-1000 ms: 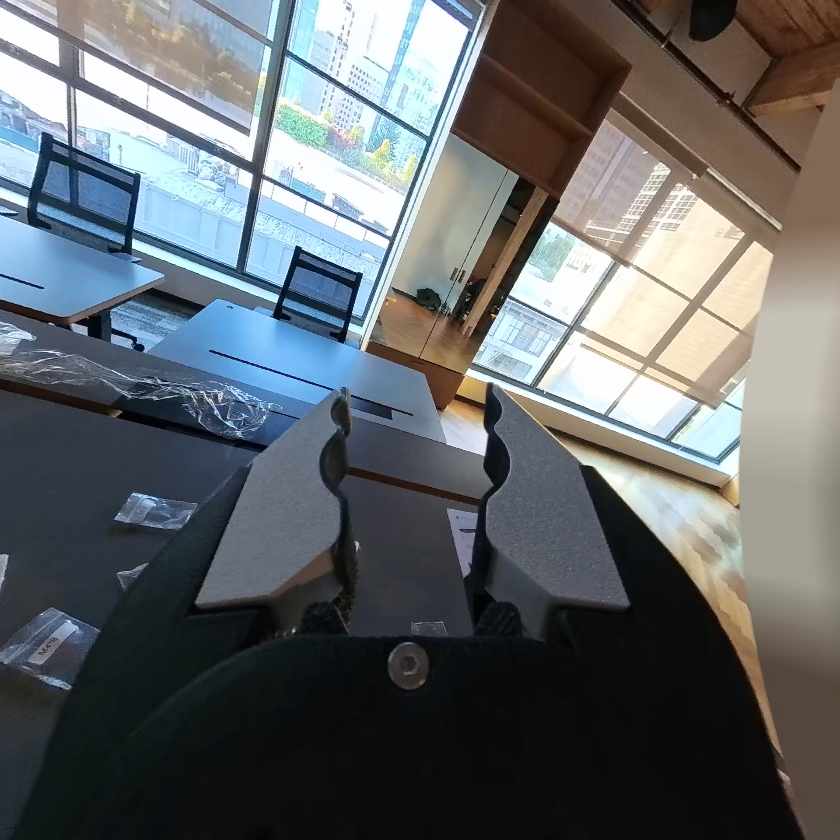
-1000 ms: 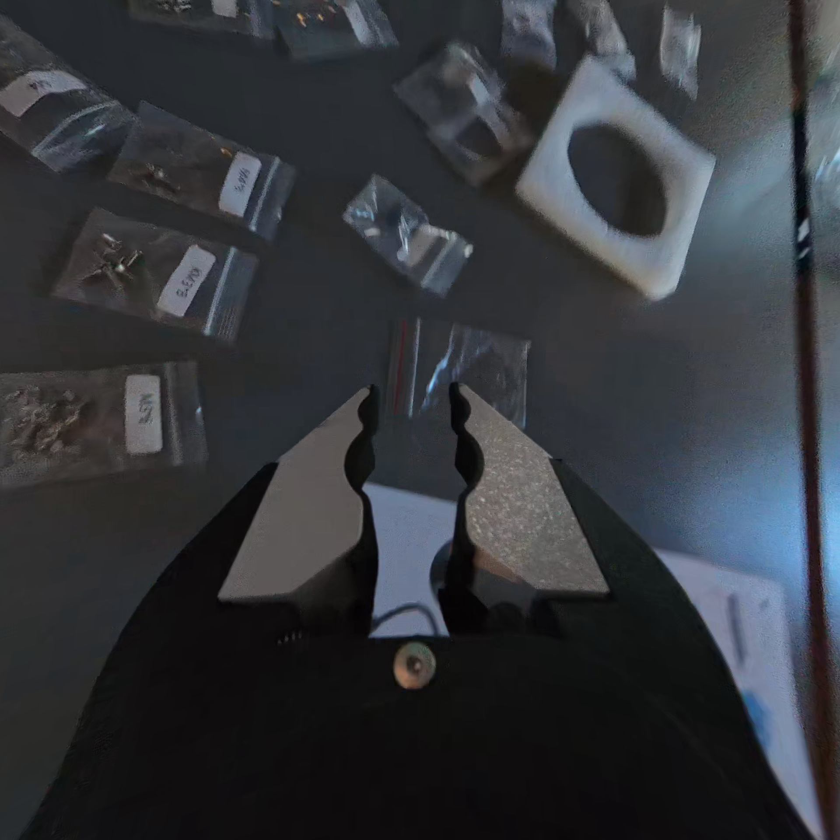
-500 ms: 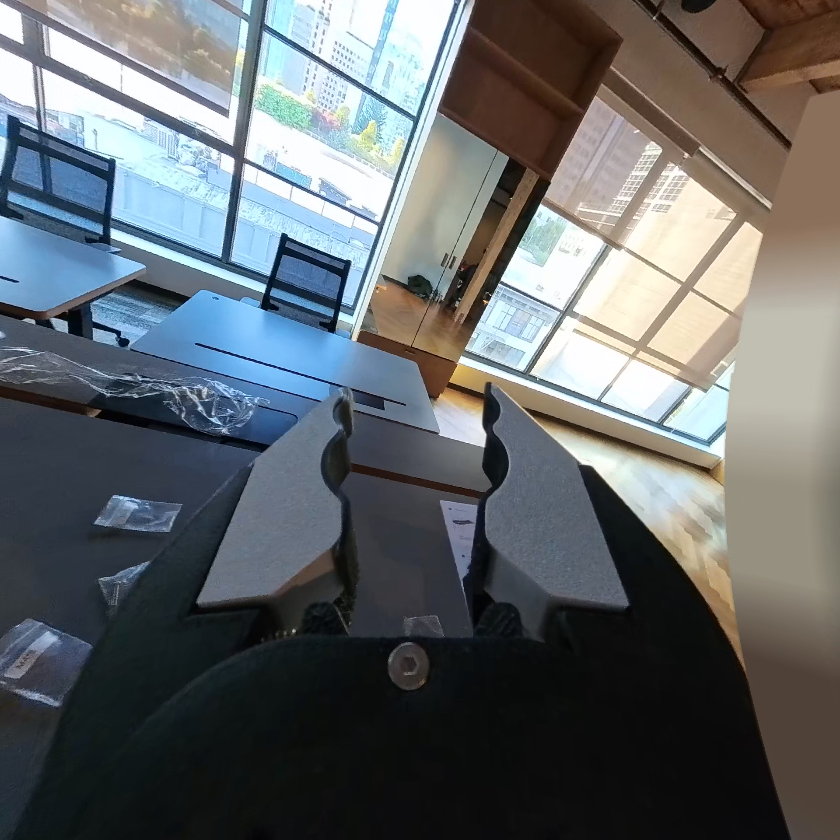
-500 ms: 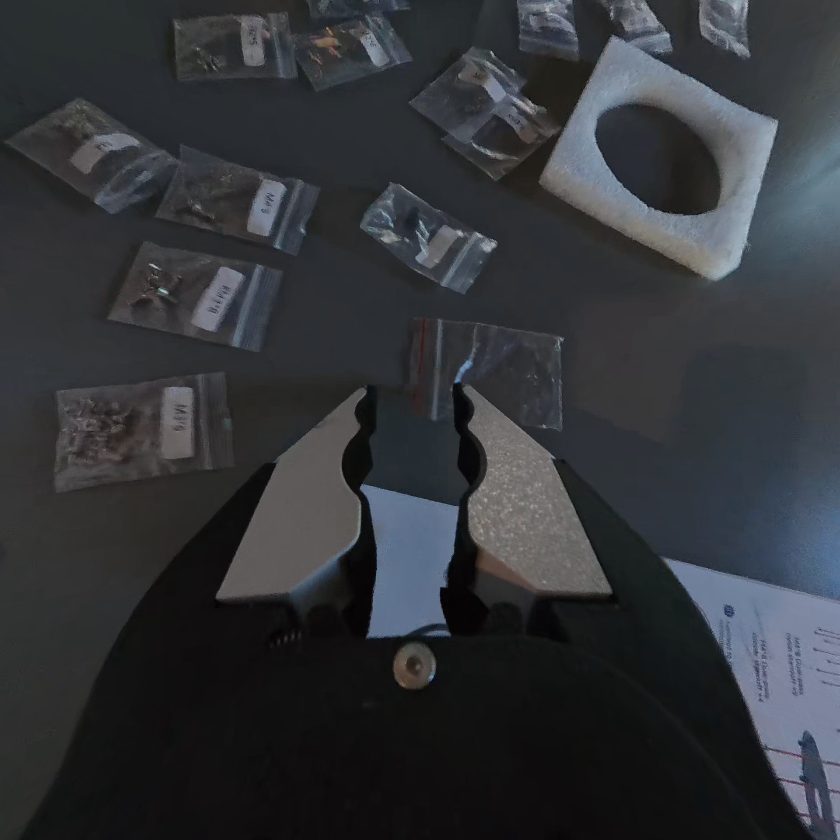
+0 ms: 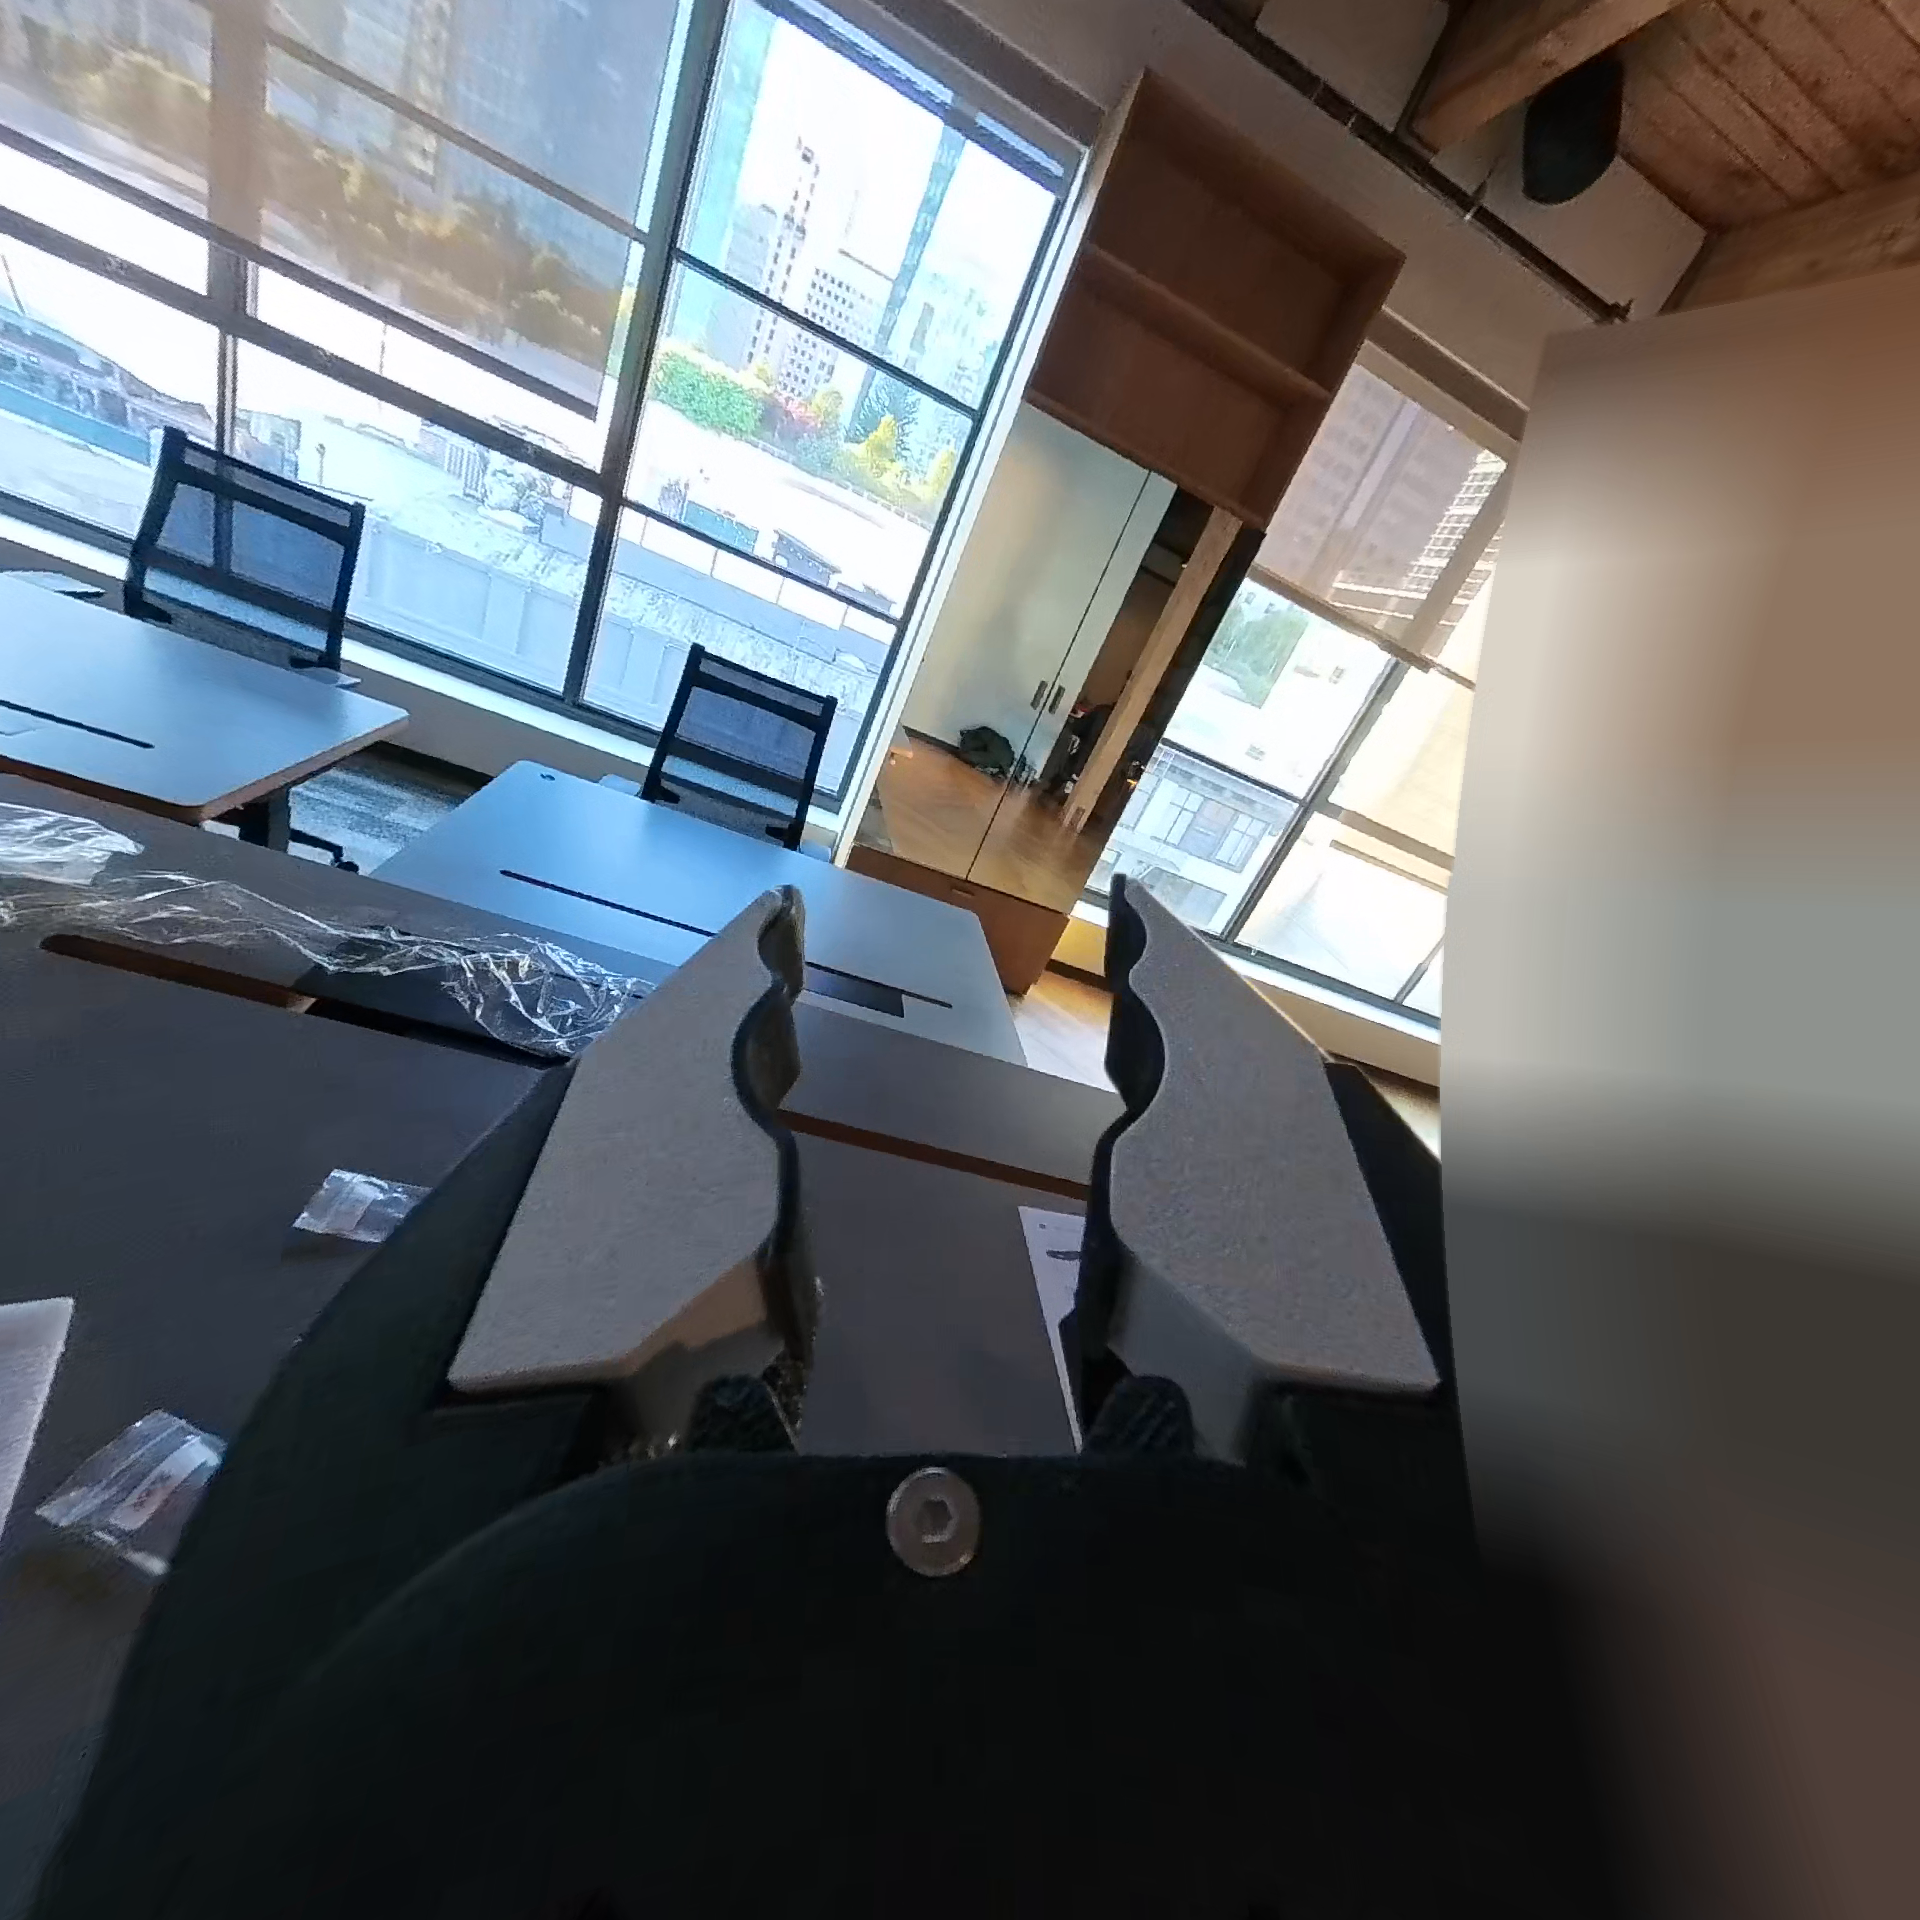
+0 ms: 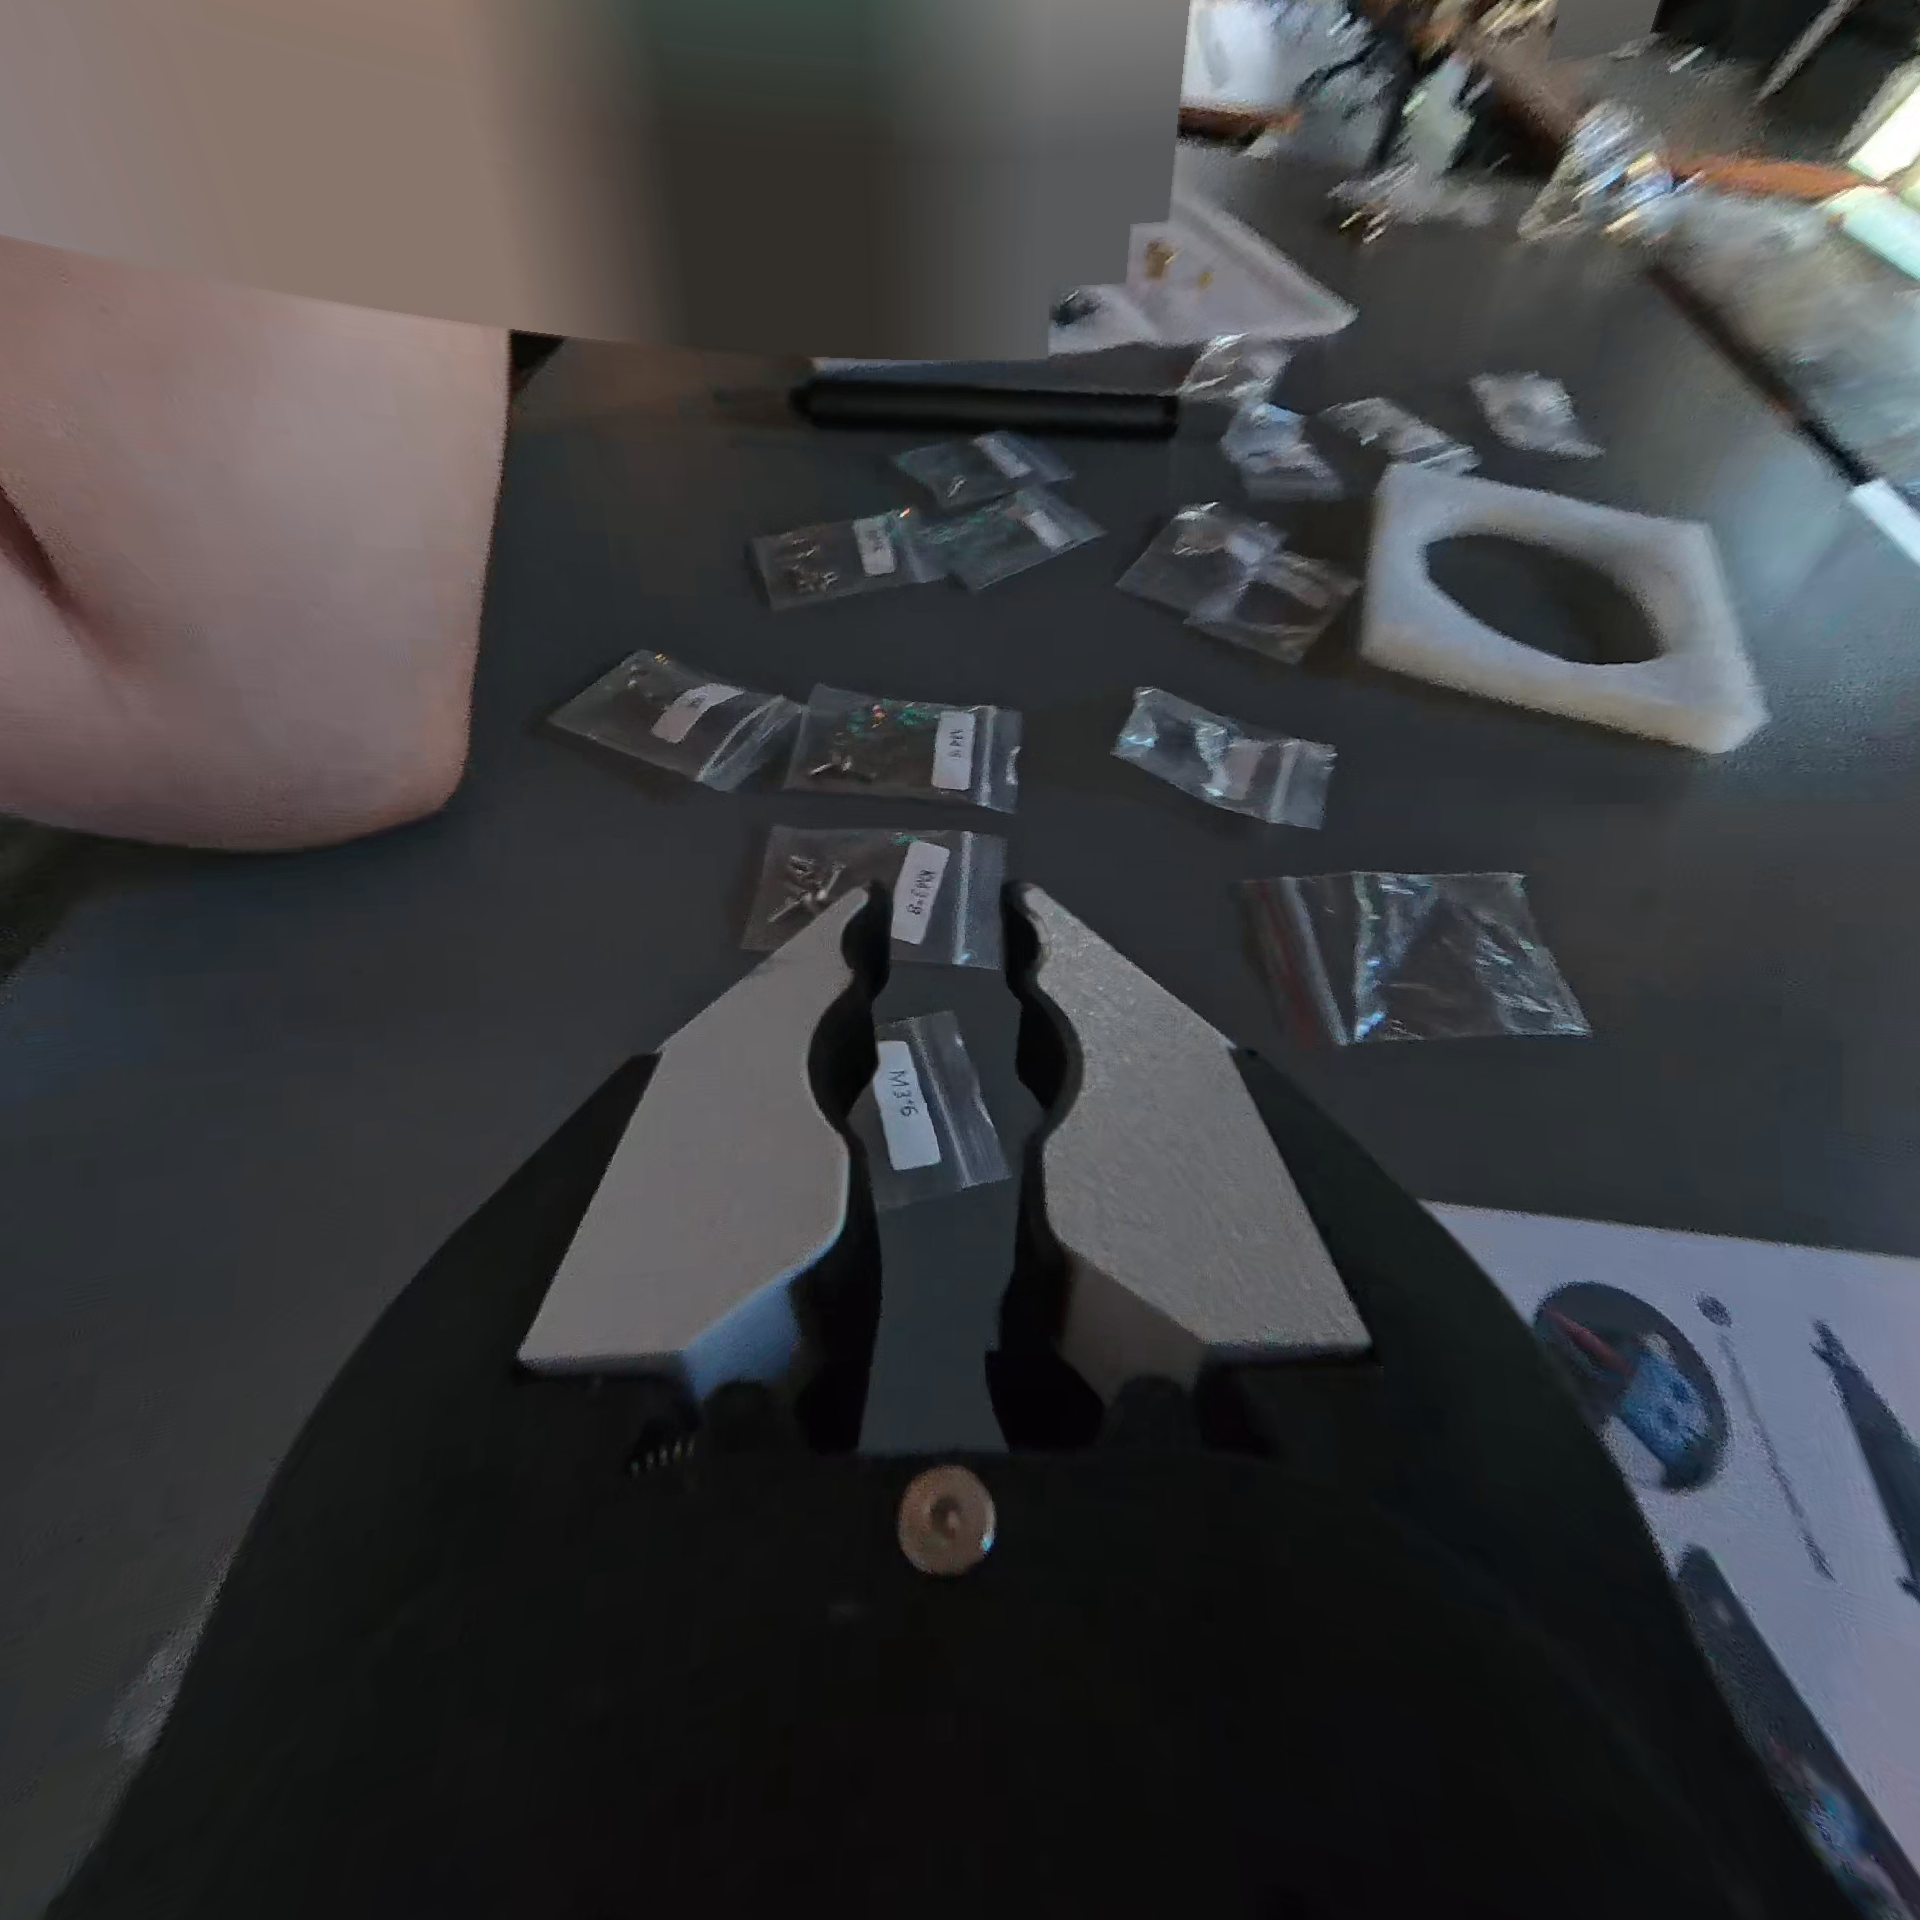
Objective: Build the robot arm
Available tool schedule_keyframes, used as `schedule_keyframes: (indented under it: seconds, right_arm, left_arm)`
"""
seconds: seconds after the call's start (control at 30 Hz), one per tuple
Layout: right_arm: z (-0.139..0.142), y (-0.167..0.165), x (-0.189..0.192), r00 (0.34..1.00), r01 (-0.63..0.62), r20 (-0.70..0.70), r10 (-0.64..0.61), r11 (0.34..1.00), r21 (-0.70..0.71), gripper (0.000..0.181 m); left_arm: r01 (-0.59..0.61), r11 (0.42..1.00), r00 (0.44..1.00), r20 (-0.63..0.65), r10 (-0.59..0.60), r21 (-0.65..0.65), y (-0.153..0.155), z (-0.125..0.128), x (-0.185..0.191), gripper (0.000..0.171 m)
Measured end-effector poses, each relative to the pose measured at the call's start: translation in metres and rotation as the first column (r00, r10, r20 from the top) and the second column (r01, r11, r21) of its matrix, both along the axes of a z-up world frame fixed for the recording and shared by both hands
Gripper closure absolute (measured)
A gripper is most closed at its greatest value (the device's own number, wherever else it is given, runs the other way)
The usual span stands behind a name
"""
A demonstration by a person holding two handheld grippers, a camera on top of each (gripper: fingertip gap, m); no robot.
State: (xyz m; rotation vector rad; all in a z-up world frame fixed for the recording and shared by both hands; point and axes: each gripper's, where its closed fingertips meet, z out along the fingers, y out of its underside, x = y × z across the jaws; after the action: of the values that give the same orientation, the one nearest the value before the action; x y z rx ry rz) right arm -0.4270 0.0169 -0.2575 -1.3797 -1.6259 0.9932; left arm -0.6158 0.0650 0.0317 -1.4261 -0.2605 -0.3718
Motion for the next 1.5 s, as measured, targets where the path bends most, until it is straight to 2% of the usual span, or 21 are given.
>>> schedule_keyframes:
  seconds: [0.1, 0.23, 0.33, 0.4, 0.53, 0.63, 0.8, 0.87, 0.93, 1.03, 1.1, 1.33, 1.5]
  right_arm:
    - [0.017, 0.005, 0.0, 0.992, 0.069, -0.11, -0.061, 0.995, 0.069, 0.168]
    - [0.014, 0.004, -0.005, 0.993, 0.074, -0.098, -0.064, 0.991, 0.109, 0.169]
    - [0.015, 0.006, -0.006, 0.991, 0.091, -0.113, -0.071, 0.979, 0.181, 0.172]
    - [0.017, 0.007, -0.006, 0.987, 0.109, -0.136, -0.081, 0.973, 0.205, 0.174]
    - [0.03, 0.022, -0.003, 0.965, 0.212, -0.198, -0.171, 0.954, 0.213, 0.175]
    - [0.043, 0.034, 0.013, 0.957, 0.27, -0.159, -0.242, 0.945, 0.184, 0.175]
    - [0.031, 0.034, 0.064, 0.946, 0.316, 0.013, -0.323, 0.934, 0.167, 0.169]
    - [0.02, 0.034, 0.081, 0.931, 0.337, 0.085, -0.355, 0.925, 0.176, 0.168]
    - [0.016, 0.024, 0.085, 0.938, 0.313, 0.117, -0.327, 0.941, 0.126, 0.169]
    - [0.02, 0.017, 0.074, 0.945, 0.301, 0.105, -0.31, 0.949, 0.093, 0.169]
    - [0.024, 0.014, 0.061, 0.947, 0.299, 0.092, -0.308, 0.949, 0.099, 0.169]
    - [0.035, -0.019, 0.003, 0.942, 0.329, 0.049, -0.333, 0.941, 0.073, 0.17]
    - [0.043, -0.044, -0.043, 0.915, 0.4, 0.01, -0.402, 0.913, 0.085, 0.17]
  left_arm:
    - [-0.011, 1.0, 0.999, -0.032, 0.011, 0.007, -0.014, 0.007, 0.005, 0.114]
    - [-0.052, 0.999, 0.996, -0.071, 0.053, 0.008, -0.047, 0.013, 0.005, 0.115]
    - [-0.064, 0.997, 0.994, -0.094, 0.059, -0.045, -0.068, 0.006, 0.009, 0.115]
    - [-0.083, 0.992, 0.984, -0.162, 0.067, -0.098, -0.082, -0.004, 0.012, 0.116]
    - [-0.216, 0.946, 0.936, -0.326, 0.13, -0.243, -0.122, -0.042, -0.008, 0.117]
    - [-0.237, 0.911, 0.918, -0.383, 0.097, -0.337, -0.157, -0.081, -0.015, 0.12]
    - [-0.246, 0.822, 0.905, -0.426, 0.005, -0.513, -0.216, -0.163, -0.019, 0.125]
    - [-0.261, 0.787, 0.91, -0.414, 0.008, -0.559, -0.235, -0.187, -0.023, 0.126]
    - [-0.212, 0.786, 0.938, -0.345, -0.002, -0.581, -0.246, -0.201, -0.02, 0.129]
    - [-0.121, 0.803, 0.971, -0.237, -0.026, -0.584, -0.251, -0.207, -0.017, 0.131]
    - [-0.085, 0.812, 0.977, -0.21, -0.047, -0.578, -0.252, -0.204, -0.022, 0.135]
    - [-0.054, 0.821, 0.966, -0.238, -0.102, -0.568, -0.26, -0.204, -0.067, 0.146]
    - [0.003, 0.832, 0.957, -0.239, -0.163, -0.554, -0.276, -0.209, -0.123, 0.15]
